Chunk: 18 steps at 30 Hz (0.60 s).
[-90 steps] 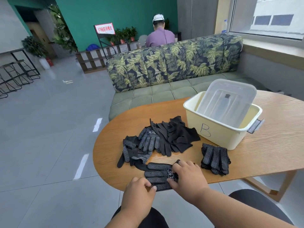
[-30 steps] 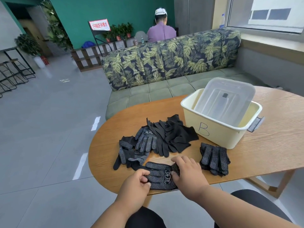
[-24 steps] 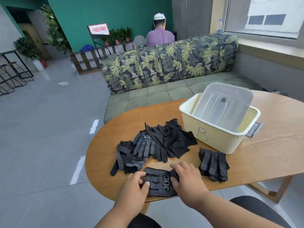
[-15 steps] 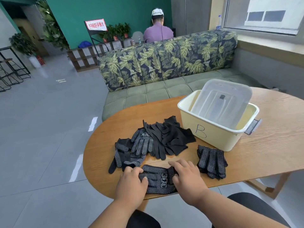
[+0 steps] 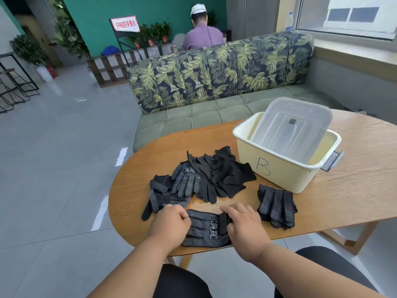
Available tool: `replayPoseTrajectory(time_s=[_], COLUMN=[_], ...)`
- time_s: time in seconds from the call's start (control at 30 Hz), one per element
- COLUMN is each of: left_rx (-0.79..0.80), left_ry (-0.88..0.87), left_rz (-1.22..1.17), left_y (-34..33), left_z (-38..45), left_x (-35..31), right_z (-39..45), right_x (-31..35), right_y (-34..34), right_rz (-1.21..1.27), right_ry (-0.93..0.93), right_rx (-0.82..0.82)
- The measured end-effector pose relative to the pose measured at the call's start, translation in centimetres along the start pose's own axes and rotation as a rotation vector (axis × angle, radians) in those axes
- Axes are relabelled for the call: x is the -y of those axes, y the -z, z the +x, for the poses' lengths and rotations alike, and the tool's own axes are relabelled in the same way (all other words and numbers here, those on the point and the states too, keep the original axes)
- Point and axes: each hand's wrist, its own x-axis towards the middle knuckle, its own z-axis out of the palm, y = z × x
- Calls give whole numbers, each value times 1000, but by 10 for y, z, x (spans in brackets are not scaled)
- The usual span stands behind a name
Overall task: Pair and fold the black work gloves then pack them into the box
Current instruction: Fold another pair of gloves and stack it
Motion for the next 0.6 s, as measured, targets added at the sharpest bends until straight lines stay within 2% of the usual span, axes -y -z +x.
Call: replayPoseTrajectory(time_s=[0.1, 0.23, 0.43, 0.6], left_rx=[-62, -52, -177, -200], left_ry=[18, 24, -49, -82], left_rz=[-23, 0, 38, 138], left_y=[-1, -9, -18, -28], left_z=[0, -1, -8, -14], left_x=[-4, 1, 5, 8], right_z=[0, -1, -2, -1], right_x=[-1, -1, 0, 0], right_y=[-3, -6, -7, -10], right_rz=[-10, -27, -29, -56], right_ry=[0, 13, 8, 14], right_rx=[-8, -24, -44, -48])
